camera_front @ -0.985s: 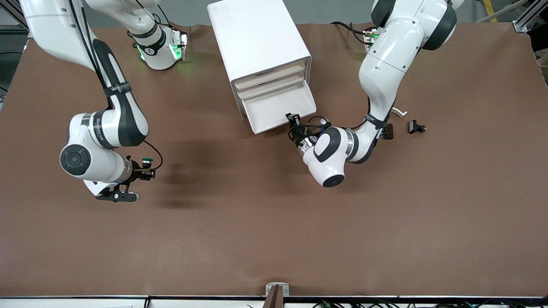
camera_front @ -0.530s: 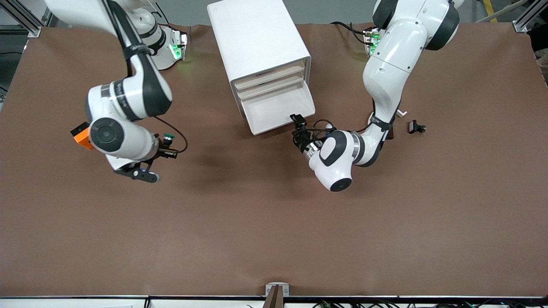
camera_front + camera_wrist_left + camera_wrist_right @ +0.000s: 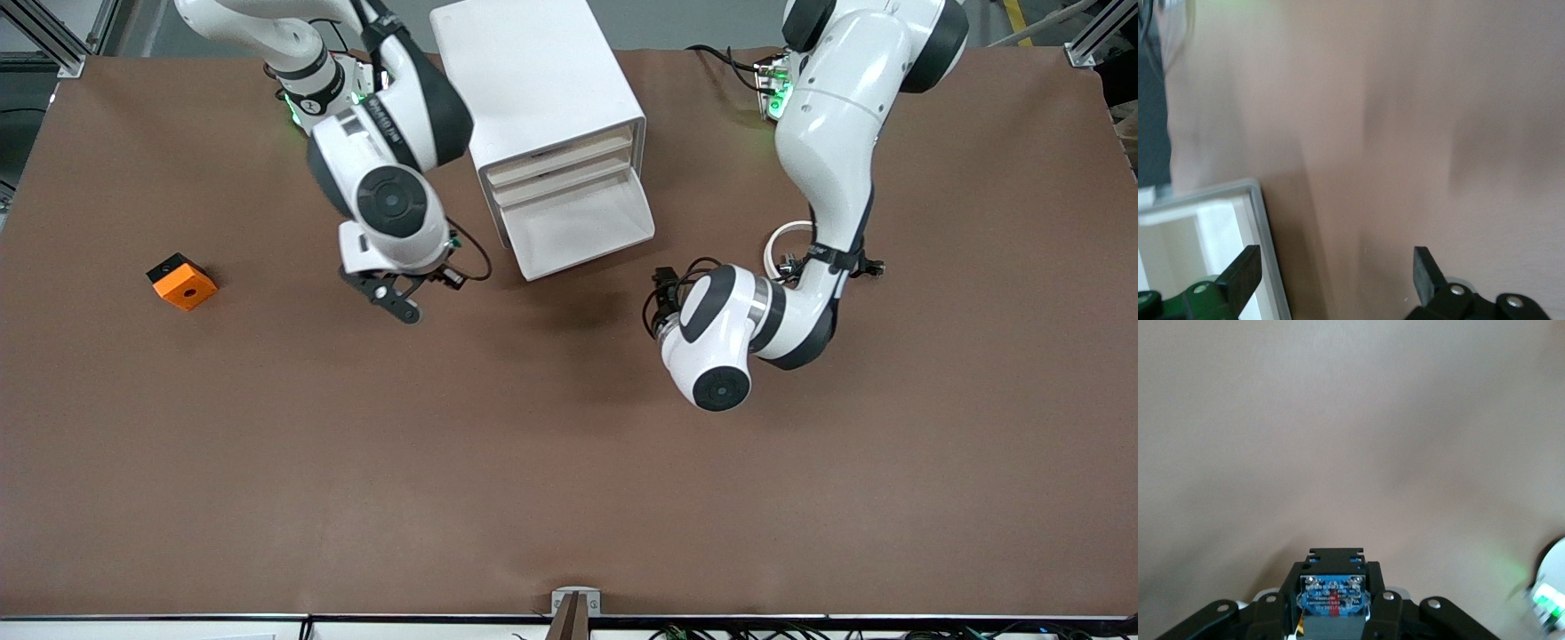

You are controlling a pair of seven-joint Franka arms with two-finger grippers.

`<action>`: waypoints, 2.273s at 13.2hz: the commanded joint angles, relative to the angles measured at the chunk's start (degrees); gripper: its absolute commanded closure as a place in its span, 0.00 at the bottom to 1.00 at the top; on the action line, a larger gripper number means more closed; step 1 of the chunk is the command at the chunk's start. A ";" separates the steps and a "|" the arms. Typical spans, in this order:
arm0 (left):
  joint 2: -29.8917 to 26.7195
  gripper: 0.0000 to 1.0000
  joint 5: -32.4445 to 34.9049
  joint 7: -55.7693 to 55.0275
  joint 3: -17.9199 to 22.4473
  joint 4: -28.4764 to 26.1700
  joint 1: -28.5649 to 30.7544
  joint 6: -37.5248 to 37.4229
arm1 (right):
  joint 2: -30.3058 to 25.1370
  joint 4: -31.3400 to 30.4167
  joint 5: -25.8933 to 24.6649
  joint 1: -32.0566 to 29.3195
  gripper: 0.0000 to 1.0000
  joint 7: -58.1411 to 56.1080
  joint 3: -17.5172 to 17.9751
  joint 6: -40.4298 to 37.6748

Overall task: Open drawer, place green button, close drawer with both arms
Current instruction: 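Lift the button with the right gripper and carry it over the drawer, then lower the button into the open drawer and open the right gripper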

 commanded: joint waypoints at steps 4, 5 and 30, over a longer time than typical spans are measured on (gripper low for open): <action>-9.57 0.00 8.34 23.79 2.93 -0.92 3.26 -1.97 | 1.64 0.95 7.57 5.61 0.87 21.30 -0.56 6.58; -10.89 0.00 8.51 28.09 3.02 -0.92 4.58 -1.97 | 1.99 0.86 8.89 6.41 0.87 24.04 -0.56 7.90; -27.25 0.00 18.71 91.33 -2.41 -28.51 9.70 23.60 | 10.70 7.25 11.81 17.14 0.00 32.42 -1.00 5.42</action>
